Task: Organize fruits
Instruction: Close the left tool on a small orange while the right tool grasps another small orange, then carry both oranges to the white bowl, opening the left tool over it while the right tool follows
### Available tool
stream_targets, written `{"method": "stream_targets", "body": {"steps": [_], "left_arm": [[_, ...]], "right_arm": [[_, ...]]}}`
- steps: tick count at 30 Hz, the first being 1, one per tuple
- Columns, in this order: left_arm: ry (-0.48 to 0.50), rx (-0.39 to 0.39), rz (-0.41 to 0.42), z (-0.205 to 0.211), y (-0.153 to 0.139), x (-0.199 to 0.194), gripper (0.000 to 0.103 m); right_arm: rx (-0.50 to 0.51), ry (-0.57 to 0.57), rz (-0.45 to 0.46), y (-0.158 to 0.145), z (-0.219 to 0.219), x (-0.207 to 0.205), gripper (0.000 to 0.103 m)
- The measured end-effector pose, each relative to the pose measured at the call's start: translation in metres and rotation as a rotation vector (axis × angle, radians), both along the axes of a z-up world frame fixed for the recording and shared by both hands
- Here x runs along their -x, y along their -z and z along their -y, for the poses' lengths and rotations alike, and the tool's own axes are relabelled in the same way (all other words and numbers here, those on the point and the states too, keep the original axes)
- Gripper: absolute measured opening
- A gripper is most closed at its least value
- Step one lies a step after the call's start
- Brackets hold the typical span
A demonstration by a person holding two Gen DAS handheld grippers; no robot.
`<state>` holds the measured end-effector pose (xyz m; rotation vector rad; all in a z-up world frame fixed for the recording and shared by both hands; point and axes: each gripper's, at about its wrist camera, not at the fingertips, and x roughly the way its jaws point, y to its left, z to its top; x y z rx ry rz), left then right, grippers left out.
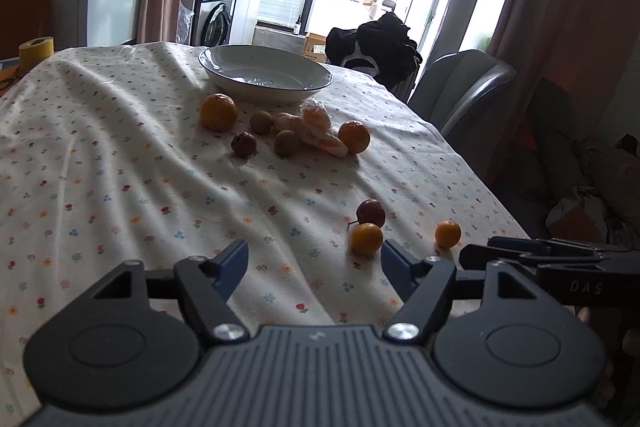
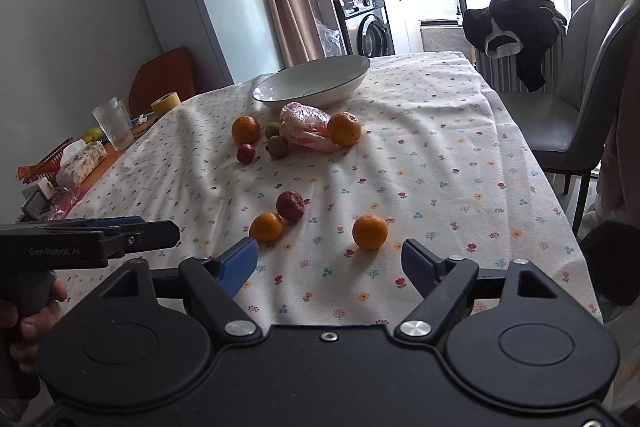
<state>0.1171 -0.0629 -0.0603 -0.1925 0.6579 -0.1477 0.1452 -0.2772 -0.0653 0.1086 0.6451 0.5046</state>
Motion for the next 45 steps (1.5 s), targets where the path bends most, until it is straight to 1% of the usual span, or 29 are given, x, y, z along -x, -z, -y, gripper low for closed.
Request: {"method": "stream_targets", "body": {"steps": [1, 3, 4, 10, 14, 18, 21, 23, 24, 25, 26, 27, 28, 29, 30, 35, 45], "left_arm": [[0.002, 0.001, -0.001, 0.002, 0.001, -0.002, 0.07], [0.003, 0.001, -0.006, 0.006, 0.003, -0.008, 0.068], [0.005, 0.0, -0.007, 0.008, 0.004, -0.011, 0.066], [0.027, 0.002, -0.02, 0.02, 0.01, -0.025, 0.056], [0.037, 0.021, -0.02, 0.028, 0.014, -0.034, 0.051], [0.038, 0.03, -0.048, 0.035, 0.02, -0.043, 0.043], [0.039, 0.039, -0.059, 0.039, 0.023, -0.048, 0.042], [0.039, 0.027, -0.057, 0.043, 0.024, -0.05, 0.042], [0.037, 0.023, -0.061, 0.044, 0.025, -0.052, 0.04], [0.033, 0.021, -0.07, 0.045, 0.027, -0.053, 0.032], [0.026, 0.011, -0.066, 0.046, 0.028, -0.053, 0.029], [0.022, 0.003, -0.062, 0.046, 0.028, -0.052, 0.023], [0.017, 0.002, -0.063, 0.045, 0.028, -0.051, 0.023], [0.013, 0.006, -0.065, 0.044, 0.028, -0.05, 0.023], [0.009, 0.008, -0.065, 0.043, 0.027, -0.048, 0.023], [-0.014, 0.007, -0.032, 0.038, 0.017, -0.039, 0.023], [-0.063, 0.05, 0.016, 0.02, -0.004, -0.019, 0.023]], "right_arm": [[-0.003, -0.003, -0.005, 0.002, 0.0, -0.002, 0.072], [-0.013, -0.008, -0.02, 0.006, 0.0, -0.007, 0.063], [-0.018, -0.008, -0.03, 0.007, 0.001, -0.009, 0.061], [-0.048, 0.01, -0.064, 0.016, 0.004, -0.025, 0.057], [-0.057, 0.015, -0.081, 0.02, 0.005, -0.034, 0.05], [-0.066, 0.008, -0.091, 0.023, 0.006, -0.041, 0.044], [-0.065, 0.006, -0.092, 0.024, 0.006, -0.045, 0.041], [-0.057, 0.002, -0.089, 0.024, 0.005, -0.046, 0.041], [-0.055, 0.0, -0.088, 0.023, 0.005, -0.047, 0.041], [-0.055, -0.001, -0.088, 0.023, 0.006, -0.047, 0.041], [-0.054, -0.003, -0.087, 0.022, 0.006, -0.048, 0.04], [-0.05, -0.005, -0.088, 0.022, 0.006, -0.05, 0.037], [-0.046, -0.008, -0.09, 0.022, 0.005, -0.051, 0.034], [-0.041, -0.011, -0.094, 0.023, 0.005, -0.052, 0.027], [-0.039, -0.012, -0.098, 0.023, 0.004, -0.053, 0.025], [-0.038, -0.019, -0.086, 0.019, 0.003, -0.05, 0.023], [-0.03, -0.039, -0.047, 0.002, -0.007, -0.034, 0.023]]}}
